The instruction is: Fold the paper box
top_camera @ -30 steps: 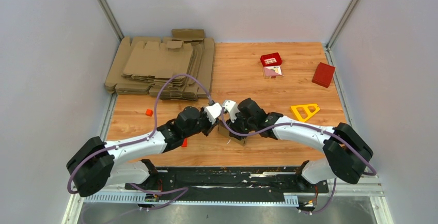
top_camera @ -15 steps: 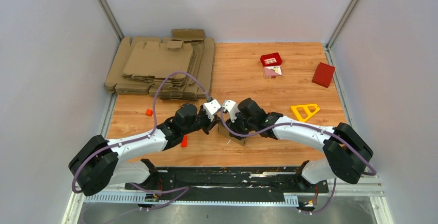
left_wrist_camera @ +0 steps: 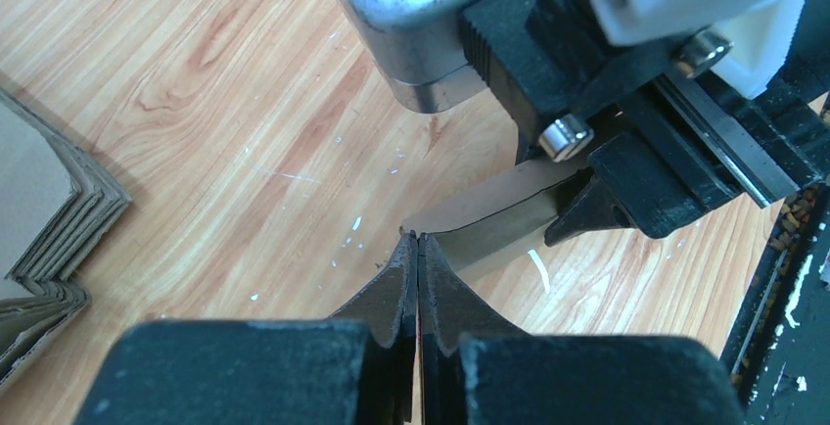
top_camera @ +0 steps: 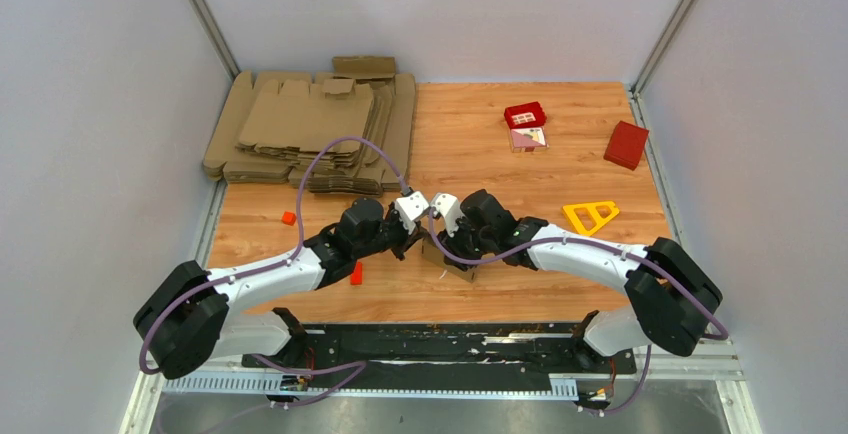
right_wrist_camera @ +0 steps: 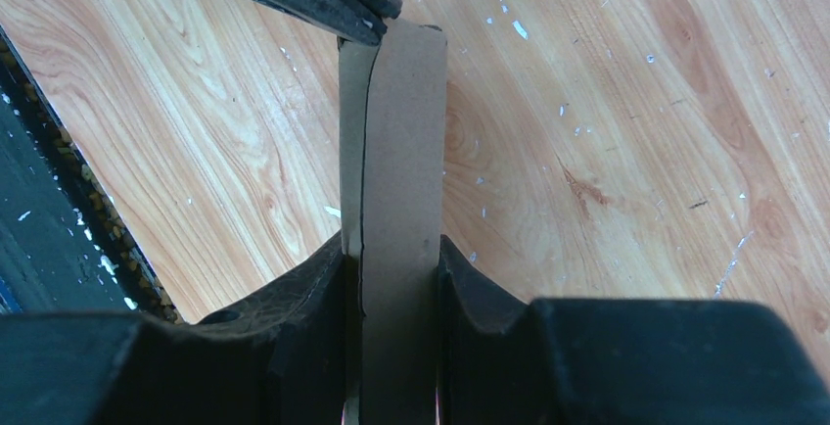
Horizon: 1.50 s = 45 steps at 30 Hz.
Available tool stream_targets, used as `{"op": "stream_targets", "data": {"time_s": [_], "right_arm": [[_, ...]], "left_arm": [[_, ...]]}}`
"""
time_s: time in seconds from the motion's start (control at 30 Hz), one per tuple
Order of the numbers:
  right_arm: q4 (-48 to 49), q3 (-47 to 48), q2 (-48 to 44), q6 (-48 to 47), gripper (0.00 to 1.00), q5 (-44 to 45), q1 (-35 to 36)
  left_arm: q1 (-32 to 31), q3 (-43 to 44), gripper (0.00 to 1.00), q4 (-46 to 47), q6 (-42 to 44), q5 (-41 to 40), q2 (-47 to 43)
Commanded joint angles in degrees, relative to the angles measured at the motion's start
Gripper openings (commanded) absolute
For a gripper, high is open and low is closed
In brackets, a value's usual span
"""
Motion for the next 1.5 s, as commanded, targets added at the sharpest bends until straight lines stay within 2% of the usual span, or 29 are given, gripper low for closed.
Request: {"op": "stream_targets", "data": {"time_s": [0.0, 0.37, 0.47, 0.53, 0.57, 0.63, 0.7, 0.87, 1.07, 1.23, 1.47], "right_arm": [[-1.94, 0.58, 1.74, -0.75, 0.2, -1.07, 0.66], [-1.83, 0.59, 1.65, -0.58, 0.21, -0.63, 0.65], [-1.82, 0.59, 1.56, -0.6, 0.21, -0.69, 0.63], [-1.82, 0.55, 1.48, -0.6, 0.21, -0.72, 0.66], [-1.87, 0.54, 1.45, -0.56, 0.21, -0.76, 0.66], [-1.81, 0.45, 1.39, -0.6, 0.21, -0.82, 0.66], [-1.67, 0.31, 1.39, -0.64, 0.21, -0.89, 0.62], [-1.79, 0.4, 1.35, -0.64, 0.21, -1.07, 0.66], [-1.69, 0.23, 1.03, -0.64, 0.21, -1.24, 0.66], [-1.69, 0.18, 1.03, -0.64, 0.21, -1.38, 0.66], [-1.79, 0.24, 1.02, -0.82, 0.21, -1.27, 0.66]], "left_arm": [[0.03, -0.51, 0.0, -4.79, 0.35, 0.53, 0.55], [0.03, -1.39, 0.0, -6.42, -3.58, 0.22, -0.41], [0.15, -3.34, 0.19, -4.4, -6.24, -2.64, -3.94], [0.35, -4.73, 0.4, -1.57, -8.08, -3.84, -7.09], [0.56, -5.36, 0.46, -0.65, -9.33, -4.41, -8.26], [1.22, -5.39, 0.52, 0.24, -11.32, -5.32, -10.12], [2.13, -4.72, 0.53, -0.12, -14.87, -7.63, -10.36], [5.15, -4.86, 0.56, 6.61, -21.68, -3.45, -8.11], [6.65, -0.07, 0.55, 6.5, -25.08, 0.66, -0.08], [7.41, 1.72, 0.5, 7.56, -25.55, 3.93, 4.46], [7.76, 0.55, 0.4, 2.63, -22.78, 1.85, 4.47]]}}
